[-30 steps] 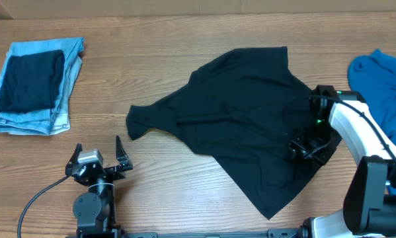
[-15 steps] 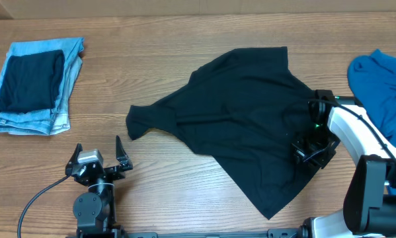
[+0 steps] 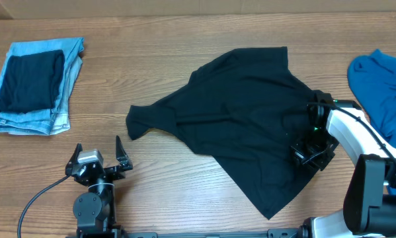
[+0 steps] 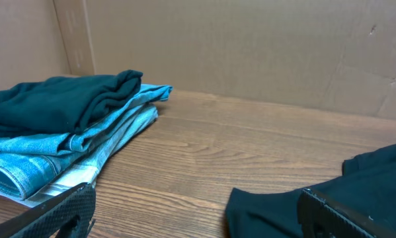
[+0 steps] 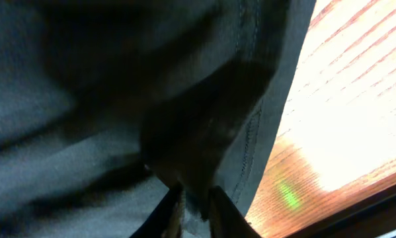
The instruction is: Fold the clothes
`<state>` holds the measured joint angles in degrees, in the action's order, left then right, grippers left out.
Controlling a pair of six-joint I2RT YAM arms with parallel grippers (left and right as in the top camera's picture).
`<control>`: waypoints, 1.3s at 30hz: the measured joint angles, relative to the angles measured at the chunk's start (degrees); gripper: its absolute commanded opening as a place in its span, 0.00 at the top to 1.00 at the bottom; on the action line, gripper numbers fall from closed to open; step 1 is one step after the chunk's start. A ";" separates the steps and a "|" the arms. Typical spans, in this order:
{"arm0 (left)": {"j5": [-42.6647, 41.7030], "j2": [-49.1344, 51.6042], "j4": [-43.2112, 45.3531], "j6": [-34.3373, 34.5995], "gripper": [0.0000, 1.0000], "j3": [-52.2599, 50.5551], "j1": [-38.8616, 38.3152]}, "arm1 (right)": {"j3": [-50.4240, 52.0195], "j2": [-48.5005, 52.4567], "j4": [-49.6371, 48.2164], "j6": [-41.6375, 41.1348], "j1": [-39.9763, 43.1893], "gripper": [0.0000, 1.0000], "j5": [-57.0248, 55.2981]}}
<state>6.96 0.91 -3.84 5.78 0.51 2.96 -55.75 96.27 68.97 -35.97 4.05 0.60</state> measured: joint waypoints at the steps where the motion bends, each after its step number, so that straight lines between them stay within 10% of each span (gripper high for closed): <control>1: 0.00 0.00 0.00 0.00 0.00 0.00 0.00 | 0.02 0.00 -0.15 0.04 0.02 0.55 -0.22; 9: 0.00 0.00 0.00 0.00 0.00 0.00 0.00 | 0.04 0.00 -2.54 0.09 0.04 0.96 -1.42; 29: 0.00 0.00 0.00 0.00 0.00 0.00 0.00 | 0.09 0.00 2.40 -7.17 0.04 0.90 -9.18; 33: 0.00 0.00 0.00 -0.02 0.00 0.00 0.00 | 0.09 0.00 1.88 -7.87 0.04 0.64 -9.79; 39: 0.00 0.00 0.00 0.00 0.00 0.00 0.00 | 2.47 0.00 -1.09 -8.44 0.04 0.62 -10.08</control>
<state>6.96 0.91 -3.84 5.78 0.51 2.96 -53.28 96.27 67.88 -44.40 4.10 -9.47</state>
